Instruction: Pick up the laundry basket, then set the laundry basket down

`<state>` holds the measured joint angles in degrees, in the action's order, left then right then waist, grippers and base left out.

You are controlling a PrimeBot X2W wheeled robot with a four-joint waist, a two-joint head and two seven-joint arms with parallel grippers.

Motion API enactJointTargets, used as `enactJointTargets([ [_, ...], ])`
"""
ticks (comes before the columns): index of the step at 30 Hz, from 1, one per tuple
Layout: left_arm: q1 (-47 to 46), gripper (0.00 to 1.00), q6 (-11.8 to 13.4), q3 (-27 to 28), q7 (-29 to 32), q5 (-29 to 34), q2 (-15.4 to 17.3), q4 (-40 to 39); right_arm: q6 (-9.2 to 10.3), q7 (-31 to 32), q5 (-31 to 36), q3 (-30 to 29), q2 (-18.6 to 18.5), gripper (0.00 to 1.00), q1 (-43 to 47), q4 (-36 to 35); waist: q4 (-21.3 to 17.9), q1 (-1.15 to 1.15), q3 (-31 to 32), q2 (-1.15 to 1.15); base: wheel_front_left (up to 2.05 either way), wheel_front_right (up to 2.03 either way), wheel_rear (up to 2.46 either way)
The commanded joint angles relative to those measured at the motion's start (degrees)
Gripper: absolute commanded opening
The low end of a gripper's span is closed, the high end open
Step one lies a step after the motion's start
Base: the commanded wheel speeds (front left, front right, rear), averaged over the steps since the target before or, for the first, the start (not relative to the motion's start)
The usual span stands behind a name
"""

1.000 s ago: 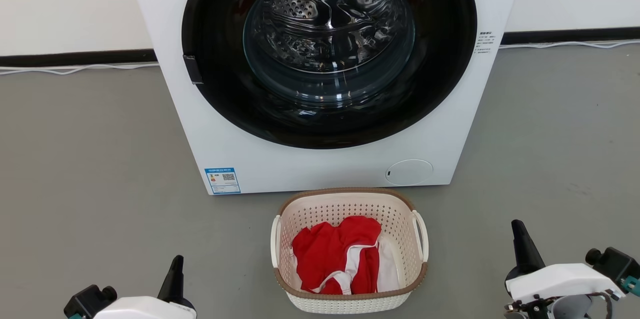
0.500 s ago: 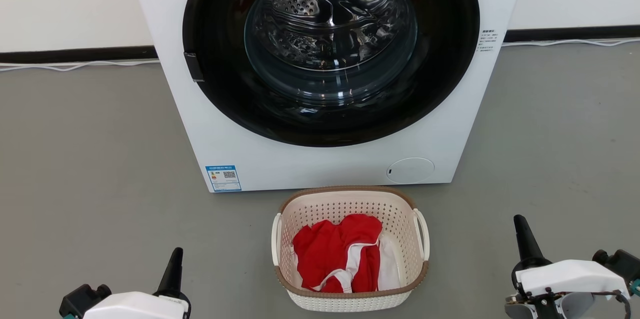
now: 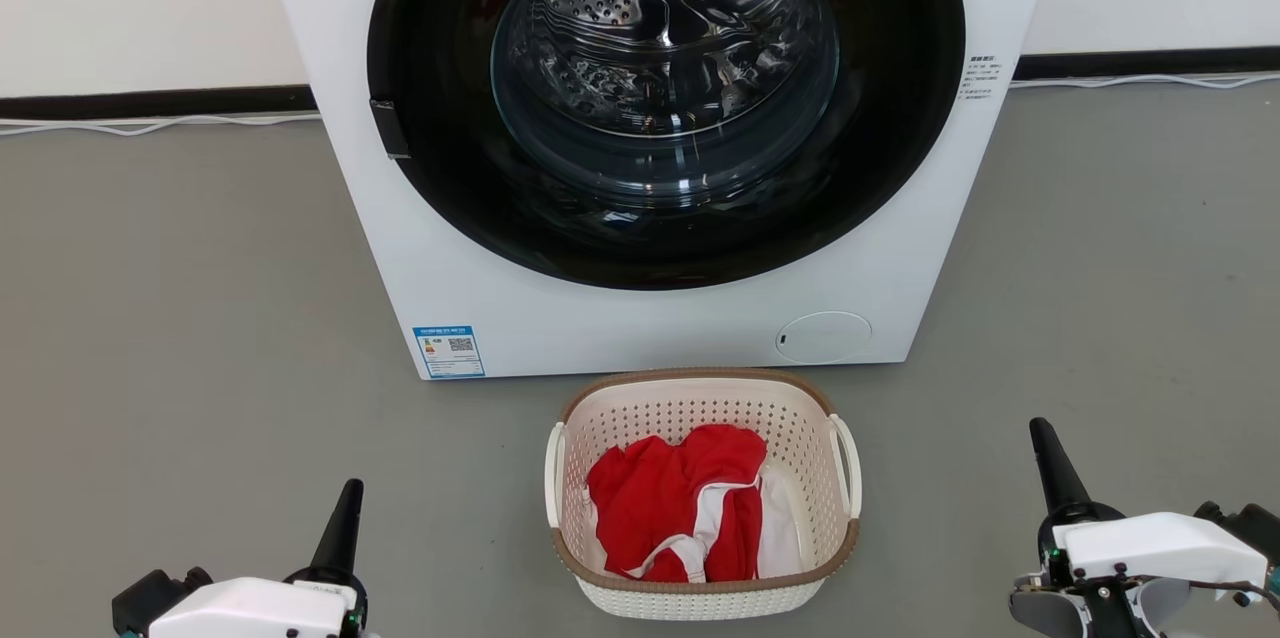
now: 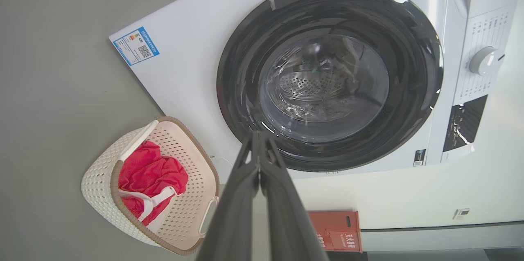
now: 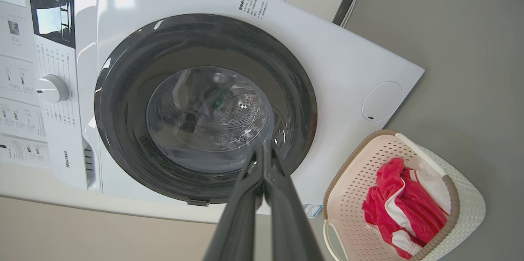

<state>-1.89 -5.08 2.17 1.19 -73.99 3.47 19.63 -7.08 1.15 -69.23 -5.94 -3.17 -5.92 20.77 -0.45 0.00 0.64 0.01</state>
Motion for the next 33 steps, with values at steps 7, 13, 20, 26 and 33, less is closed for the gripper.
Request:
enactJointTargets([
  [7,-3.69,0.00,-0.98,2.33,1.55,-5.24,0.06,-2.77,-0.36,1.68,-6.61,0.33,-0.14,0.00,-0.60,-3.26,0.11,0.00,-0.20,-0.01,0.00,0.00,0.00],
  [13,-3.85,0.00,-1.37,2.88,2.56,-8.72,-0.11,-3.52,-0.37,2.67,-11.00,0.08,-0.03,0.00,-0.51,-4.20,0.20,0.00,-0.37,-0.01,0.00,0.00,0.00],
  [20,-4.02,0.00,-1.75,3.43,3.57,-12.18,-0.29,-4.27,-0.38,3.65,-15.37,-0.17,0.09,0.00,-0.42,-5.13,0.29,0.00,-0.53,-0.01,0.00,0.00,0.00],
  [26,-4.21,0.00,-2.20,4.07,4.76,-16.26,-0.49,-5.15,-0.40,4.81,-20.52,-0.46,0.23,0.00,-0.32,-6.23,0.40,0.00,-0.72,-0.01,0.00,0.00,0.00],
  [33,-4.31,0.00,-2.41,4.37,5.31,-18.16,-0.59,-5.56,-0.41,5.35,-22.92,-0.60,0.29,0.00,-0.27,-6.75,0.45,0.00,-0.81,-0.01,0.00,0.00,0.00],
])
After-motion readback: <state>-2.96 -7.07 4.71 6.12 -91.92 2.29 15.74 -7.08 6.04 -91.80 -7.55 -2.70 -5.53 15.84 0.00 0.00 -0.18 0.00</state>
